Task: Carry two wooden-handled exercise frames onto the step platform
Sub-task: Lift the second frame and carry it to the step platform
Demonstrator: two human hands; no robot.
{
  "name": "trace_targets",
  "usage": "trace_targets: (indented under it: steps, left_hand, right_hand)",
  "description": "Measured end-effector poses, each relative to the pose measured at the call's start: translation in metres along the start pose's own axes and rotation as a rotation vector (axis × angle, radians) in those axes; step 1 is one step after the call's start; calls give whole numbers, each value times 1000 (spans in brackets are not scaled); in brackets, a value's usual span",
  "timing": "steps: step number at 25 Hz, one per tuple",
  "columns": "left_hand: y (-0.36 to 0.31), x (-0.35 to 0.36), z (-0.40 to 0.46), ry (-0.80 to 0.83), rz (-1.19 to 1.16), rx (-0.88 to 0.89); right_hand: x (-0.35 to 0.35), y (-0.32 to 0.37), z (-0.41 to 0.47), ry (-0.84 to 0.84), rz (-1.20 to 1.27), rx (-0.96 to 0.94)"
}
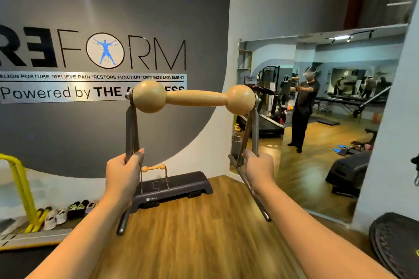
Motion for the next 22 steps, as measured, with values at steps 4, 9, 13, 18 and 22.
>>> trace_targets:
  steps: [4,9,13,18,22]
  left_hand:
    - [41,50,82,-39,31,-4]
    - [92,107,168,-107,32,-44]
    - [119,152,234,-160,-5,-70]
    - [180,202,319,-184,-19,-76]
    - [233,234,409,-188,-35,-76]
  right_hand:
    - [53,-25,96,35,-16,-16]
    - [113,-48,212,117,-36,-38]
    - [166,-55,301,197,-8,-27]
    - [227,-83,398,217,-17,-13]
    - [290,-113,480,218,-12,-1]
Point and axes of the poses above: each hand's wrist, its own z-axis towards the middle knuckle, its own x-axis out of the palm, y = z × x, the point moved 9 cm from there along z, towards the middle knuckle
